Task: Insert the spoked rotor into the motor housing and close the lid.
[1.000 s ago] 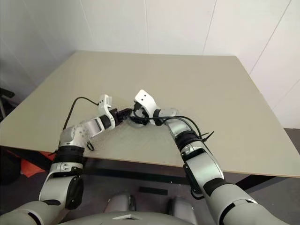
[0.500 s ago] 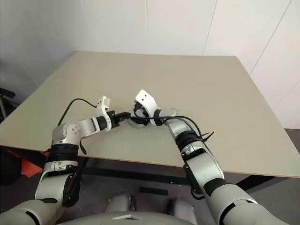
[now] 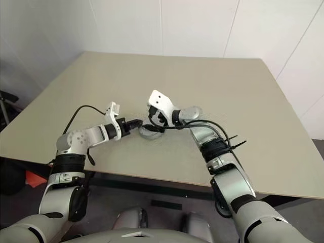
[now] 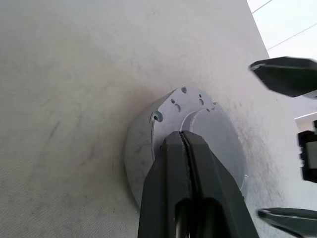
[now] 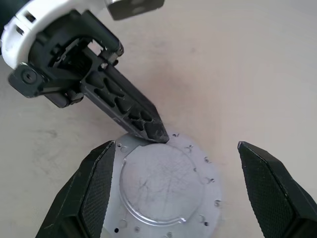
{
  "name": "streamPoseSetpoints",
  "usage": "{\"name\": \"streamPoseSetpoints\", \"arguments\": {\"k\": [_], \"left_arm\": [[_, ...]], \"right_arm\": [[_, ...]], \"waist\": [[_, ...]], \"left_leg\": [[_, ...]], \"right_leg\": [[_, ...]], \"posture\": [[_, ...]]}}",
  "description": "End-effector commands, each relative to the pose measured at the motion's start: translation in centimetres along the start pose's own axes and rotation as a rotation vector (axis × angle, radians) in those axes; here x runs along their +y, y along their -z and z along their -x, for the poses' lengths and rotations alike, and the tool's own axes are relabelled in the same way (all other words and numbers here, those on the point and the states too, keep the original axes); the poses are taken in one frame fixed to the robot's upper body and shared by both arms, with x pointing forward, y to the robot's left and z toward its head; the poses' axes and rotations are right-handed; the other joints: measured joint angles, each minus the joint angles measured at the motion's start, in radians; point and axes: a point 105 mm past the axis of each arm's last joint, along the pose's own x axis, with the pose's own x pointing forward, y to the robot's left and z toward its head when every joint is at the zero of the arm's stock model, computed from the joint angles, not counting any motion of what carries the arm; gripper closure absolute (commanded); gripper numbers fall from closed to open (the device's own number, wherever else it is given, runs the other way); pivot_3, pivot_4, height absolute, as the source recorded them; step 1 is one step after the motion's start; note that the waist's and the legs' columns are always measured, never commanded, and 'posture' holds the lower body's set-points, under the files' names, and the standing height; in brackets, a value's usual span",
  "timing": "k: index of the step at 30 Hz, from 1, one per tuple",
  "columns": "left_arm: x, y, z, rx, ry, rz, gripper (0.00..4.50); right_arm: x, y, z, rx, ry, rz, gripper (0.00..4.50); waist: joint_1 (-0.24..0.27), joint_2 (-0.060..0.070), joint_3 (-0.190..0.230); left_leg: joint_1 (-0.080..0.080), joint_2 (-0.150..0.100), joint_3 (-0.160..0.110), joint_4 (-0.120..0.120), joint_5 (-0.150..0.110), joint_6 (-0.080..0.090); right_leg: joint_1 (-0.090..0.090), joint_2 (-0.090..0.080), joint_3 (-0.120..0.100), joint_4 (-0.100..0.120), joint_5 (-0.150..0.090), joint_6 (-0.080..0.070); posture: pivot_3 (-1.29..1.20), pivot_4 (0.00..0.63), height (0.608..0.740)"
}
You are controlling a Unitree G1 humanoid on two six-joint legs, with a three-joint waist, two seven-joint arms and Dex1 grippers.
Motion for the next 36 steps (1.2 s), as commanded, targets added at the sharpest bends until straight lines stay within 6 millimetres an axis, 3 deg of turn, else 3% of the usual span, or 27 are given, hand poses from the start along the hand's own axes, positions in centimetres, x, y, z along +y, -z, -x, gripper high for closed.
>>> {"name": "streamPoseSetpoints", "arguments": {"k": [1, 4, 6, 12, 14, 16, 22, 27, 36], "left_arm": [[0.9, 1.8, -0.4, 0.073, -0.037, 0.033, 4.50], [0.7, 1.8, -0.5, 0.074, -0.022, 0.036, 4.50], [0.5, 1.8, -0.5, 0.075, -0.014, 0.034, 4.50], [0.6, 1.6, -0.3, 0.073, -0.010, 0.025, 4.50], [0.7, 1.6, -0.2, 0.070, -0.011, 0.026, 4.50], [0.8, 1.6, -0.1, 0.070, -0.014, 0.026, 4.50], [0.8, 1.8, 0.0, 0.068, -0.019, 0.023, 4.50], [1.2, 1.8, 0.3, 0.060, -0.033, 0.019, 4.50], [1.1, 1.6, 0.6, 0.056, -0.039, -0.003, 4.50]], "right_arm": [[-0.3, -2.9, 1.4, -0.053, -0.011, 0.075, 0.03], [-1.4, -4.0, 2.6, -0.081, 0.031, 0.007, 0.03], [-2.2, -3.6, 3.3, -0.083, 0.060, -0.105, 0.03], [-4.6, 0.9, 6.3, -0.023, 0.099, -0.833, 0.03], [-4.4, 1.9, 6.7, -0.001, 0.081, -1.063, 0.03], [-3.6, 3.2, 6.8, 0.057, 0.068, -1.176, 0.03], [-1.0, 4.6, 5.8, 0.130, -0.008, -1.306, 0.03], [0.8, 4.5, 4.1, 0.119, -0.068, -1.351, 0.03], [1.2, 3.9, 0.8, 0.039, -0.060, -1.402, 0.03]], "waist": [[0.000, 0.000, 0.000], [-0.001, 0.000, 0.000], [-0.001, 0.000, 0.000], [0.002, 0.000, 0.000], [0.001, 0.000, 0.000], [0.003, 0.000, 0.000], [0.009, 0.000, 0.000], [0.020, 0.000, 0.000], [0.021, 0.000, 0.000]], "left_leg": [[0.000, 0.000, 0.000, 0.000, 0.000, 0.000], [0.000, 0.000, 0.001, -0.001, 0.000, 0.001], [0.000, 0.000, 0.000, -0.001, 0.000, 0.001], [0.000, -0.001, 0.000, -0.001, 0.000, 0.001], [0.000, 0.000, 0.000, -0.001, 0.000, 0.000], [0.000, 0.000, 0.000, -0.001, 0.002, -0.003], [0.000, 0.000, 0.001, -0.002, 0.002, -0.004], [0.000, 0.000, 0.001, -0.002, 0.003, -0.005], [0.001, 0.000, 0.001, -0.003, 0.004, -0.006]], "right_leg": [[0.000, 0.000, 0.000, -0.001, 0.000, 0.000], [0.000, 0.000, 0.000, -0.001, -0.001, 0.001], [0.000, 0.000, 0.000, -0.001, -0.002, 0.003], [0.001, 0.000, 0.000, -0.002, 0.000, 0.001], [0.001, 0.000, 0.000, -0.002, 0.000, 0.001], [0.000, 0.000, 0.000, -0.001, 0.000, 0.000], [-0.001, 0.000, 0.000, -0.001, -0.001, 0.000], [-0.001, 0.000, 0.000, -0.001, -0.001, 0.000], [-0.001, 0.000, 0.000, -0.001, -0.002, 0.002]], "posture": [[0.00, 0.000, 0.740], [0.00, 0.000, 0.740], [0.00, 0.000, 0.740], [0.00, 0.000, 0.740], [0.00, 0.000, 0.740], [0.00, 0.000, 0.740], [0.00, 0.000, 0.740], [0.00, 0.000, 0.740], [0.00, 0.000, 0.740]]}}
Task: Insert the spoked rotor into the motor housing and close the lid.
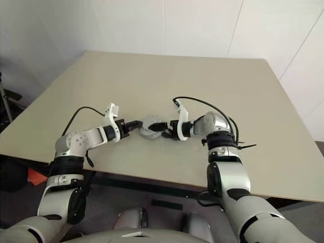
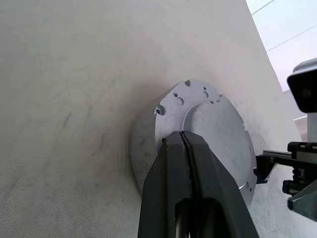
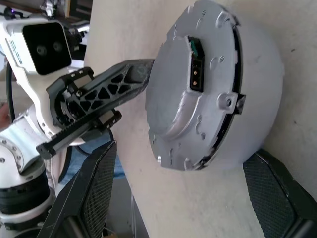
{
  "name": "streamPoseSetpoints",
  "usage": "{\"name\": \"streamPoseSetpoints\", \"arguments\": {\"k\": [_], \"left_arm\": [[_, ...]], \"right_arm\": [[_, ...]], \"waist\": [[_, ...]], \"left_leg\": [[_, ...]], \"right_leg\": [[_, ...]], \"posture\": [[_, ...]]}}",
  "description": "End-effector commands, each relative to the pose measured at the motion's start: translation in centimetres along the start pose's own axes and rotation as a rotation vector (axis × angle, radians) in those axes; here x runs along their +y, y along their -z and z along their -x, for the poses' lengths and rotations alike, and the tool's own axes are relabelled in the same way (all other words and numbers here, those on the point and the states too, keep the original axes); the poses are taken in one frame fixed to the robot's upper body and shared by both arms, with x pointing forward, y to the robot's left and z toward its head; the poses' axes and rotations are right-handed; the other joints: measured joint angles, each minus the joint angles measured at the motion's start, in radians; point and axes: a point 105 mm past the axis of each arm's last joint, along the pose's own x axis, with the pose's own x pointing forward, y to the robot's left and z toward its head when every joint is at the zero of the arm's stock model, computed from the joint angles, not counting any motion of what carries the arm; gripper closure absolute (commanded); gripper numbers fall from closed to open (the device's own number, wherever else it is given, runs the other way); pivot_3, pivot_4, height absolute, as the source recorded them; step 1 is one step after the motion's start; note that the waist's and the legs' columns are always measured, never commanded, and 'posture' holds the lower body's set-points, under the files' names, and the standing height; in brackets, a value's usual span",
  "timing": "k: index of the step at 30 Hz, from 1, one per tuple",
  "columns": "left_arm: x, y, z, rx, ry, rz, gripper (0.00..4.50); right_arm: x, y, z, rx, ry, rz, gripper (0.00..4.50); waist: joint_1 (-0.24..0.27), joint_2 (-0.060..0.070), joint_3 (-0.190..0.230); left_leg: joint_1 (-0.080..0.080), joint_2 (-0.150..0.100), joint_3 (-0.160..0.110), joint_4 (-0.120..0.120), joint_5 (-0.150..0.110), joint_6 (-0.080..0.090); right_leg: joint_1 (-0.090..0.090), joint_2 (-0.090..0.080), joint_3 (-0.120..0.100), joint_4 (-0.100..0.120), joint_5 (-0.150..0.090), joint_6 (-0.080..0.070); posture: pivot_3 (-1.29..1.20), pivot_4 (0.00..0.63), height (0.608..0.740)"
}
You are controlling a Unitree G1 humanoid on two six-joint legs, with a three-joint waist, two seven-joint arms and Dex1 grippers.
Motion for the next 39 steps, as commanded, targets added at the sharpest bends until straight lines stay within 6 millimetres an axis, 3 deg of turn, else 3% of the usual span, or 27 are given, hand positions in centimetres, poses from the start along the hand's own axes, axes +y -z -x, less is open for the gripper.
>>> {"name": "streamPoseSetpoints", "arguments": {"k": [1, 7, 14, 17, 22, 32, 34, 39], "left_arm": [[0.8, 1.1, 0.1, 0.052, -0.049, 0.000, 4.50], [1.1, 1.3, 0.4, 0.052, -0.057, 0.000, 4.50], [1.0, 1.3, 0.3, 0.050, -0.061, -0.004, 4.50], [1.2, 1.2, 0.4, 0.046, -0.067, -0.005, 4.50], [1.4, 1.0, 0.4, 0.040, -0.074, -0.006, 4.50], [1.5, 0.6, 0.4, 0.019, -0.079, -0.015, 4.50], [1.7, -0.3, 0.6, -0.035, -0.083, -0.021, 4.50], [1.2, -4.8, 2.6, -0.298, -0.026, -0.043, 4.50]], "right_arm": [[1.0, -1.2, -0.5, -0.052, -0.025, 0.017, 0.03], [1.1, -2.9, -1.4, -0.154, 0.002, 0.026, 0.03], [1.3, -3.0, -2.3, -0.170, 0.006, 0.038, 0.03], [1.5, -2.9, -2.2, -0.152, -0.010, 0.053, 0.65], [1.0, -2.6, -2.1, -0.134, 0.013, 0.054, 2.20], [0.6, -2.5, -2.1, -0.136, 0.023, 0.020, 2.31], [0.4, -3.0, -1.9, -0.170, 0.029, -0.024, 2.31], [0.3, -5.1, -1.5, -0.312, 0.004, -0.198, 2.31]], "waist": [[0.000, 0.000, 0.000], [-0.002, 0.000, 0.000], [-0.001, 0.000, 0.000], [-0.001, 0.000, 0.000], [0.001, 0.000, 0.000], [0.002, 0.000, 0.000], [0.002, 0.000, 0.000], [-0.001, 0.000, 0.001]], "left_leg": [[0.000, 0.000, 0.000, 0.000, 0.000, 0.000], [0.002, 0.000, 0.000, -0.001, 0.002, -0.003], [0.001, 0.000, 0.000, -0.001, 0.001, -0.002], [0.000, 0.000, 0.000, -0.001, 0.001, -0.002], [0.000, 0.000, 0.000, -0.001, 0.001, -0.002], [0.000, 0.000, 0.000, -0.001, 0.001, -0.002], [0.000, 0.000, 0.000, -0.001, 0.001, -0.002], [-0.002, 0.001, 0.000, -0.001, 0.002, -0.003]], "right_leg": [[0.000, 0.000, 0.000, 0.000, 0.000, 0.000], [0.000, 0.000, 0.000, 0.002, -0.003, 0.005], [0.000, 0.000, 0.000, 0.001, 0.000, -0.001], [-0.001, 0.000, 0.000, 0.001, 0.000, -0.001], [-0.002, 0.000, 0.000, 0.001, 0.000, -0.001], [-0.001, 0.000, 0.000, 0.001, -0.002, 0.002], [-0.001, 0.000, 0.000, 0.001, -0.001, 0.002], [-0.004, 0.000, 0.000, 0.002, -0.002, 0.002]], "posture": [[0.00, 0.000, 0.740], [0.00, 0.000, 0.740], [0.00, 0.000, 0.740], [0.00, 0.000, 0.740], [0.00, 0.000, 0.740], [0.00, 0.000, 0.740], [0.00, 0.000, 0.740], [0.00, 0.000, 0.740]]}}
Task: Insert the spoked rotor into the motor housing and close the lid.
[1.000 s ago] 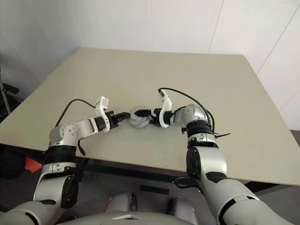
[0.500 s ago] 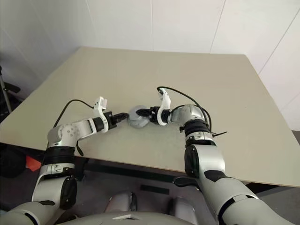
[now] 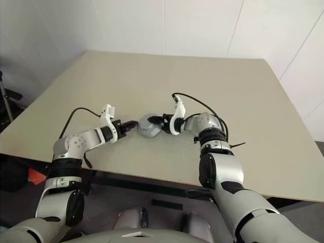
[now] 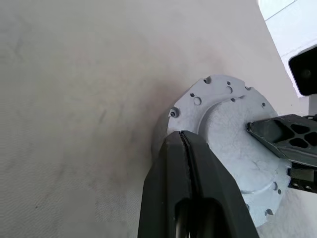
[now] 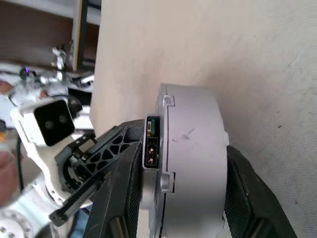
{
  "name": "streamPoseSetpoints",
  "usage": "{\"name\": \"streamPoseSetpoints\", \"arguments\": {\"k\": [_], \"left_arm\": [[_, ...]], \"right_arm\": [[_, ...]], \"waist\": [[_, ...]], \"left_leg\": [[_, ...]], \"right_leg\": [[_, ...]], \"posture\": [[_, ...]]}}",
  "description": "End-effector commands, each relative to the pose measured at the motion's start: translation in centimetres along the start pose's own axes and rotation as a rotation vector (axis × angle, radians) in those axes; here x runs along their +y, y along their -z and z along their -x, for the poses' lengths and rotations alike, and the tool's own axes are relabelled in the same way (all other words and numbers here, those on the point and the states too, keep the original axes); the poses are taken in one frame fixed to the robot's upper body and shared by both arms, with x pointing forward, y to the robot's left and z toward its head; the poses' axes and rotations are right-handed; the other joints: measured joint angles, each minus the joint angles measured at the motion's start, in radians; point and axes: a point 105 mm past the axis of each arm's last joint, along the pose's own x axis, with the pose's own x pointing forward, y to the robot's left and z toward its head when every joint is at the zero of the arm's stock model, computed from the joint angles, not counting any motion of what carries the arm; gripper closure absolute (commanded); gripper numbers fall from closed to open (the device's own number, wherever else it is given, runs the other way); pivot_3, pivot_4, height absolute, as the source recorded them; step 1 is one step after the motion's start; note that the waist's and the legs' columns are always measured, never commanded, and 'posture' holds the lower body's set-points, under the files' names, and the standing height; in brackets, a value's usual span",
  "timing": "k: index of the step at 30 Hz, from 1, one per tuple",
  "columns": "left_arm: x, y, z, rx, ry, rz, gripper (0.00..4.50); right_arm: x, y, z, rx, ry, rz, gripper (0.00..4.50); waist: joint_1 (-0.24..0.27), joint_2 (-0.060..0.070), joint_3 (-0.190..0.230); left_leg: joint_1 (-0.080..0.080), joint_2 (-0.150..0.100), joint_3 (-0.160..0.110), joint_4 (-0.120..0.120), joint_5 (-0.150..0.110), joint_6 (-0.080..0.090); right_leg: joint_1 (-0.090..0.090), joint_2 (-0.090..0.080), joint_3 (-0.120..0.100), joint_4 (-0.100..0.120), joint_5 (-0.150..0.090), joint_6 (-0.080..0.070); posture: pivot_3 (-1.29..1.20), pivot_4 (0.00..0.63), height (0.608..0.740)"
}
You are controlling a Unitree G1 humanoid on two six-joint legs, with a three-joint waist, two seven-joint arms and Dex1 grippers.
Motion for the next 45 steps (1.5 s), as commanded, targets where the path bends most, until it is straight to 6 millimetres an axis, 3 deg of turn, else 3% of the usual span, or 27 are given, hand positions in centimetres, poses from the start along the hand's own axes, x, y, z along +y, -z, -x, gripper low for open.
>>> {"name": "streamPoseSetpoints", "arguments": {"k": [1, 7, 18, 22, 29, 33, 39, 45], "left_arm": [[-0.3, -3.9, 1.6, -0.195, 0.048, -0.006, 4.50], [0.7, -6.8, 3.9, -0.362, 0.081, 0.131, 4.50], [2.6, -5.9, 4.0, -0.423, 0.084, 0.407, 4.50], [2.6, -5.3, 3.9, -0.424, 0.114, 0.462, 3.59], [1.4, -5.9, 3.7, -0.447, 0.190, 0.482, 1.37], [-0.3, -5.7, 3.2, -0.407, 0.307, 0.596, 0.12], [-3.1, -5.5, 2.7, -0.313, 0.501, 0.725, 0.04], [-4.7, -5.3, 2.0, -0.251, 0.570, 0.751, 0.04]], "right_arm": [[1.3, -2.6, 0.3, -0.124, -0.024, -0.051, 2.31], [2.3, -3.7, 0.0, -0.188, -0.057, -0.108, 2.31], [6.6, -6.6, 0.1, -0.303, -0.194, -0.257, 2.31], [8.2, -7.1, 0.3, -0.298, -0.247, -0.262, 2.31], [8.9, -7.0, 0.5, -0.277, -0.262, -0.250, 2.31], [9.4, -6.7, 0.6, -0.249, -0.285, -0.238, 2.31], [11.5, -5.6, 0.5, -0.167, -0.357, -0.203, 2.31], [11.5, -4.8, 0.3, -0.144, -0.358, -0.191, 2.31]], "waist": [[0.000, 0.000, 0.000], [0.001, 0.000, 0.000], [0.002, 0.000, 0.000], [0.002, 0.000, 0.000], [0.004, 0.000, 0.000], [0.004, 0.000, 0.000], [0.003, 0.000, 0.000], [0.006, 0.000, 0.000]], "left_leg": [[-0.001, 0.000, 0.000, 0.000, 0.000, 0.000], [-0.014, 0.000, 0.000, 0.002, 0.000, 0.000], [-0.033, 0.000, 0.001, 0.006, -0.001, 0.003], [-0.033, 0.001, 0.001, 0.006, -0.001, 0.004], [-0.034, 0.001, 0.001, 0.009, -0.001, 0.003], [-0.034, 0.002, 0.001, 0.013, -0.001, 0.003], [-0.034, 0.003, 0.000, 0.020, -0.002, 0.003], [-0.033, 0.003, -0.001, 0.020, -0.001, 0.002]], "right_leg": [[-0.001, 0.000, 0.000, 0.000, 0.001, -0.001], [-0.014, 0.000, 0.000, 0.003, 0.003, -0.005], [-0.032, 0.000, -0.001, 0.006, 0.005, -0.003], [-0.032, 0.000, -0.001, 0.006, 0.005, -0.003], [-0.032, 0.000, -0.001, 0.009, 0.005, -0.003], [-0.032, 0.000, -0.001, 0.012, 0.005, -0.003], [-0.032, 0.000, -0.001, 0.018, 0.004, -0.005], [-0.031, 0.000, -0.001, 0.018, 0.006, -0.002]], "posture": [[0.00, 0.000, 0.740], [0.00, 0.000, 0.740], [0.00, 0.000, 0.740], [0.00, 0.000, 0.740], [0.00, 0.000, 0.740], [0.00, 0.000, 0.740], [0.00, 0.000, 0.740], [0.00, 0.000, 0.740]]}}
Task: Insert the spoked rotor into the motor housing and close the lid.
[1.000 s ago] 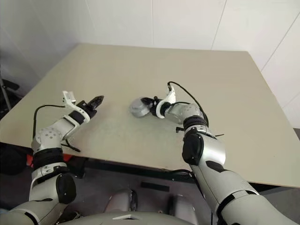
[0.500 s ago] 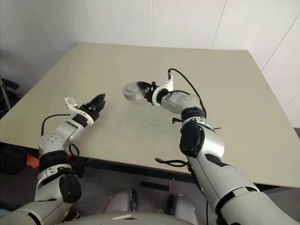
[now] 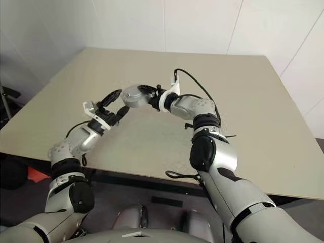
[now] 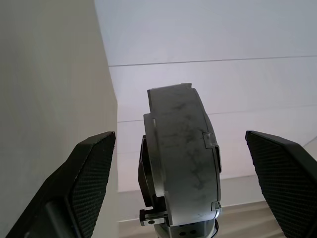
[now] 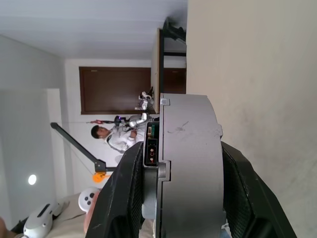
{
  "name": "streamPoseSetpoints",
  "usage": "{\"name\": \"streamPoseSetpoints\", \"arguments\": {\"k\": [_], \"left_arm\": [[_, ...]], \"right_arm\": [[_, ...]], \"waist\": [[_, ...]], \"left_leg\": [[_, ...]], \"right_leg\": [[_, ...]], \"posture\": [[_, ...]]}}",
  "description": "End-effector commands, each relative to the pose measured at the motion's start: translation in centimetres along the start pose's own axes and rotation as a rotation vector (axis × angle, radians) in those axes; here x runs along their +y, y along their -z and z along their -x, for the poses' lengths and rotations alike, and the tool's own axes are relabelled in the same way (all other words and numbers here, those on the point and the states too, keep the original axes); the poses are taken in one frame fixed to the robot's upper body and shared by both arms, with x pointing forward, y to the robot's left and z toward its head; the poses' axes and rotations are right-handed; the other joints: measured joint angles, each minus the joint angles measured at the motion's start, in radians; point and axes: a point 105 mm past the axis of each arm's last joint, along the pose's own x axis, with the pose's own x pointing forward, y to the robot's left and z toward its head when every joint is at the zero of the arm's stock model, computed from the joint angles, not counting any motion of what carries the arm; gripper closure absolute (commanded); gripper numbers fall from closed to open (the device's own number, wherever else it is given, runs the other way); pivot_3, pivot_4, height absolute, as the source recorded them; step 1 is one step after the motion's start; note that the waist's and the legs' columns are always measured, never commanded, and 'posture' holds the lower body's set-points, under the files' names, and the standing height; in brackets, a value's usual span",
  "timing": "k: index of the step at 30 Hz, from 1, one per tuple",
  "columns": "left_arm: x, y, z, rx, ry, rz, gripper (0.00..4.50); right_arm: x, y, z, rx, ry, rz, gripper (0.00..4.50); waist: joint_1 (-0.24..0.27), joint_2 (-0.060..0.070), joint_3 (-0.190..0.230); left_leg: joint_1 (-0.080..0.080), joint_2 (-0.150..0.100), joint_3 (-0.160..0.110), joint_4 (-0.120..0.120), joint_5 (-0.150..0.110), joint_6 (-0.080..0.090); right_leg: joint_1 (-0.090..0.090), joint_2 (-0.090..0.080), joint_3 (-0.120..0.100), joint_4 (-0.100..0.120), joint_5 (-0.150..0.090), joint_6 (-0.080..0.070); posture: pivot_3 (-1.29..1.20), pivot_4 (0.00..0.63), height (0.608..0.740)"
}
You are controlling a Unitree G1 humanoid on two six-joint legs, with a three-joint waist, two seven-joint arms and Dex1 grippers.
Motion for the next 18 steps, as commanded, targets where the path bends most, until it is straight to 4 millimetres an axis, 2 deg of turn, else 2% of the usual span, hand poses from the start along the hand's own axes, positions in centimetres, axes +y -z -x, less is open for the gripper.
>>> {"name": "streamPoseSetpoints", "arguments": {"k": [1, 12, 18], "left_arm": [[-1.1, 0.7, -1.1, 0.043, 0.045, 0.020, 0.04], [-1.6, 1.4, -2.3, 0.060, 0.081, 0.030, 0.04], [-1.6, 1.2, -2.6, 0.042, 0.073, 0.002, 0.04]], "right_arm": [[2.8, -0.5, 0.2, -0.013, -0.097, 0.034, 2.31], [2.6, -0.1, 0.2, -0.015, -0.086, 0.061, 2.31], [2.4, -0.2, 0.1, -0.025, -0.072, 0.074, 2.31]], "waist": [[0.002, 0.000, 0.000], [0.006, 0.000, 0.000], [0.006, 0.000, 0.000]], "left_leg": [[0.000, 0.000, 0.000, 0.000, 0.000, 0.000], [-0.001, -0.001, 0.000, 0.000, 0.000, 0.000], [-0.001, -0.001, 0.000, 0.000, 0.000, 0.000]], "right_leg": [[0.000, 0.000, 0.000, 0.000, 0.000, 0.000], [0.000, 0.000, 0.000, -0.001, 0.001, 0.002], [0.000, 0.000, 0.000, -0.001, 0.001, 0.002]], "posture": [[0.00, 0.000, 0.740], [0.00, 0.000, 0.740], [0.00, 0.000, 0.740]]}}
